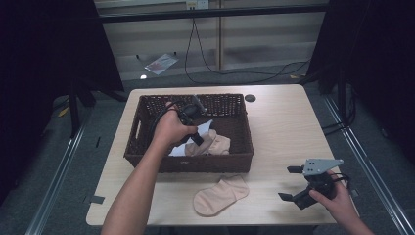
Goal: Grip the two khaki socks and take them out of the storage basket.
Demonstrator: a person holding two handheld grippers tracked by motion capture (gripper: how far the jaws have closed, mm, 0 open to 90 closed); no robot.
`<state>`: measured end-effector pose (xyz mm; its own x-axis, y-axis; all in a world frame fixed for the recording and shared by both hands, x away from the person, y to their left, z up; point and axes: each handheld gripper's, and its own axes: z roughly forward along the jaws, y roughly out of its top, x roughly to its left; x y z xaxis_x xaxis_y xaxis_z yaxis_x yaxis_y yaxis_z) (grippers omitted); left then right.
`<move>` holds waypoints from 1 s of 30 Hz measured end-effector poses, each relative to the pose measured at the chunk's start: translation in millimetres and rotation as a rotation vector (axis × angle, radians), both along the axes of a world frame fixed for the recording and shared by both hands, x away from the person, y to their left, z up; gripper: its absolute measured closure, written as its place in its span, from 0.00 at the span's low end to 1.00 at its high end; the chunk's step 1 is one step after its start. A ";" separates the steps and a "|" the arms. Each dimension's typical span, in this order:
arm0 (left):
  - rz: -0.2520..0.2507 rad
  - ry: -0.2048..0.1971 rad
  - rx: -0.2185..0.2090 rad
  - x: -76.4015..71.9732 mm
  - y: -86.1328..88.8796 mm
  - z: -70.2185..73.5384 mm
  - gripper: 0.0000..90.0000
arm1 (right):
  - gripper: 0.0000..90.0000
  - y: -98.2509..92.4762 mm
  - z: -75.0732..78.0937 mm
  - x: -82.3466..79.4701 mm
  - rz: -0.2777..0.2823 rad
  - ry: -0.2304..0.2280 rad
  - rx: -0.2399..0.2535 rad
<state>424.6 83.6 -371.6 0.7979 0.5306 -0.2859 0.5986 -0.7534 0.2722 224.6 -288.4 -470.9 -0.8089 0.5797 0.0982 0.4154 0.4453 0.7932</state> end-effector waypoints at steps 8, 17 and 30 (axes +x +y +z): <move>0.001 0.005 -0.014 -3.1 5.6 26.6 0.97 | 0.03 0.0 0.0 0.0 0.001 0.000 -0.001; -0.019 0.015 -0.021 -7.9 6.0 49.2 0.97 | 0.03 -0.2 0.2 -0.3 -0.001 0.000 0.001; -0.051 0.028 -0.042 -22.6 7.5 80.3 0.97 | 0.03 0.2 0.2 -0.3 0.000 0.002 0.001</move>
